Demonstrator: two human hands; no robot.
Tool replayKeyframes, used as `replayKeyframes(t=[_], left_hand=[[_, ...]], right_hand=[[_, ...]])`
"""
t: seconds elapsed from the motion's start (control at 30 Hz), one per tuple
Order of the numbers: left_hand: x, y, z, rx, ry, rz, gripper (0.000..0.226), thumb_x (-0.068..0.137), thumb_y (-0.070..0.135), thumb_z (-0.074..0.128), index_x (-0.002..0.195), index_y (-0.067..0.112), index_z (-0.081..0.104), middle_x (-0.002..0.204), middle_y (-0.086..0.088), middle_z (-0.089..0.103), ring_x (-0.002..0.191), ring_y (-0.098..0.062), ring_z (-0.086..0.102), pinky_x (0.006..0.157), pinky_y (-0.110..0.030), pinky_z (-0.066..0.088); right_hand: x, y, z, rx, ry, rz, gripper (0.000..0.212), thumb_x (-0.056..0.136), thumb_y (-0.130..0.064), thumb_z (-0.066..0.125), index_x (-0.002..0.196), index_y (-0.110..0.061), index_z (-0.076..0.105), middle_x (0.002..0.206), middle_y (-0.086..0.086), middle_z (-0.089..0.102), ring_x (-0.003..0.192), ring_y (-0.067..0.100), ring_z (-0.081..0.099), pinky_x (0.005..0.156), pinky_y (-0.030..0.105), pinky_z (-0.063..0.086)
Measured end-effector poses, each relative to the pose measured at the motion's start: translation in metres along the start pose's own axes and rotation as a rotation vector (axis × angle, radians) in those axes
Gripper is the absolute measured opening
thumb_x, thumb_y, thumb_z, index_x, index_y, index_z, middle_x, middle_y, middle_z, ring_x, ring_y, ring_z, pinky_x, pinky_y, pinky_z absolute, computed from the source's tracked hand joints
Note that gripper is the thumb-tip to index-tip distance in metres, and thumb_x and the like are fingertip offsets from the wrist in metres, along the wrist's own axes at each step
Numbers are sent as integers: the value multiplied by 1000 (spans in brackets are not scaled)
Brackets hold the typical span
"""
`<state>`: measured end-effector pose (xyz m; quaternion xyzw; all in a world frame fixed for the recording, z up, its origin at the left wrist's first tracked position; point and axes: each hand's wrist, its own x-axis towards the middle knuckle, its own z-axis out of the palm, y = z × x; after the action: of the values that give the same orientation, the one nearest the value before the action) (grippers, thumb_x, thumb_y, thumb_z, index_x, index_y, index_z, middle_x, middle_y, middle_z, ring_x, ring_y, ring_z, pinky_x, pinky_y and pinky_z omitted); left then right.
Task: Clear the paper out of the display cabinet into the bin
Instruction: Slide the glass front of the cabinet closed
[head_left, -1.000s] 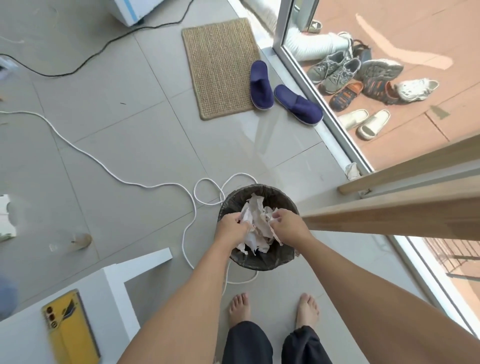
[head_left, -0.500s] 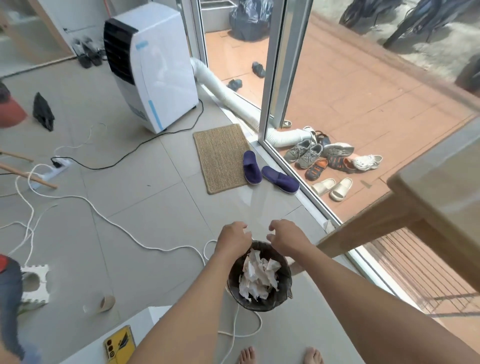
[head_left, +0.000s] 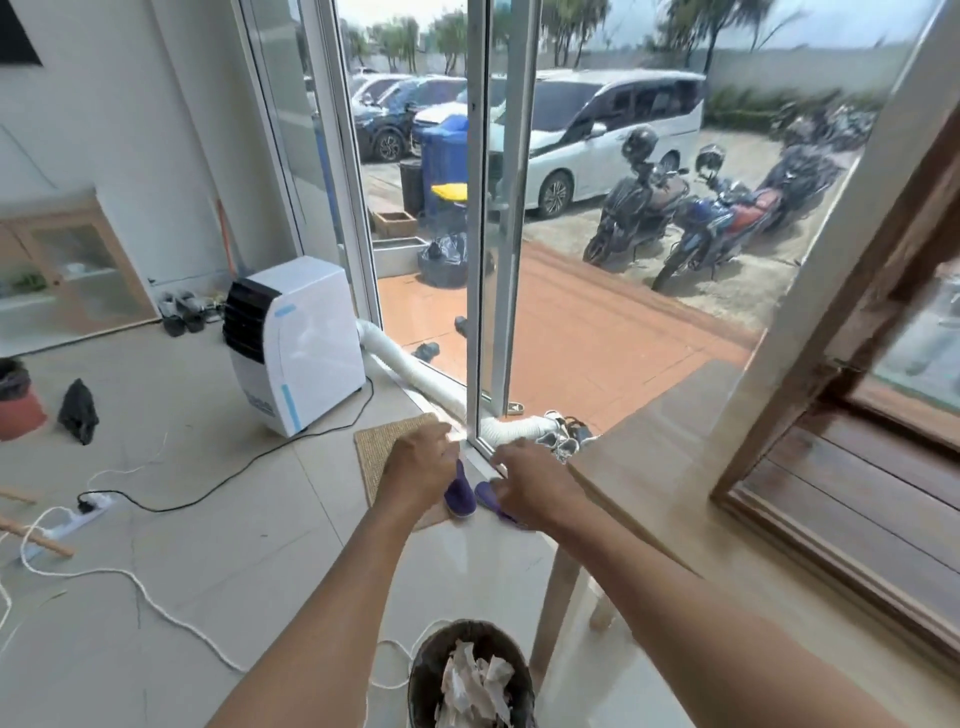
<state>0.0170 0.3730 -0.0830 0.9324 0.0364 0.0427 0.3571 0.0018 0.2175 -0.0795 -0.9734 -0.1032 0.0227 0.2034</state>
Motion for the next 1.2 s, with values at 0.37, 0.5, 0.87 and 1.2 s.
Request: replayKeyframes(t=[0.37,0.5,0.87,1.2], left_hand=[[-94,163,-25,-103,261,400,35,93,19,58,127,11,64,128,-11,67,117,-30,63,100,-37,47],[-137,228,-9,-136,317,617,34,92,16,62,125,9,65,127,-11,67,115,-29,65,99,-33,47],[-261,368,79,-261,244,1279,49,86,27,67,128,3,58,127,-16,57,122,-31,52,105,-42,42],[-306,423,142,30,195,1588,102,74,58,71,154,15,24,163,-10,16,151,-28,12,119,-47,19]], right_hand=[[-150,27,-163,-147,457,-76,33,91,-28,57,119,-11,60,126,9,58,116,31,51,93,45,48],[-212,54,-207,-262,665,-14,29,90,-34,57,113,-16,61,121,3,61,112,28,54,90,43,45],[-389,139,-274,-451,1005,235,27,86,-31,59,107,-17,66,120,2,65,111,25,59,89,41,48],[-501,208,-280,-719,1039,499,66,85,-37,68,142,-13,46,159,13,27,148,31,23,117,48,30]])
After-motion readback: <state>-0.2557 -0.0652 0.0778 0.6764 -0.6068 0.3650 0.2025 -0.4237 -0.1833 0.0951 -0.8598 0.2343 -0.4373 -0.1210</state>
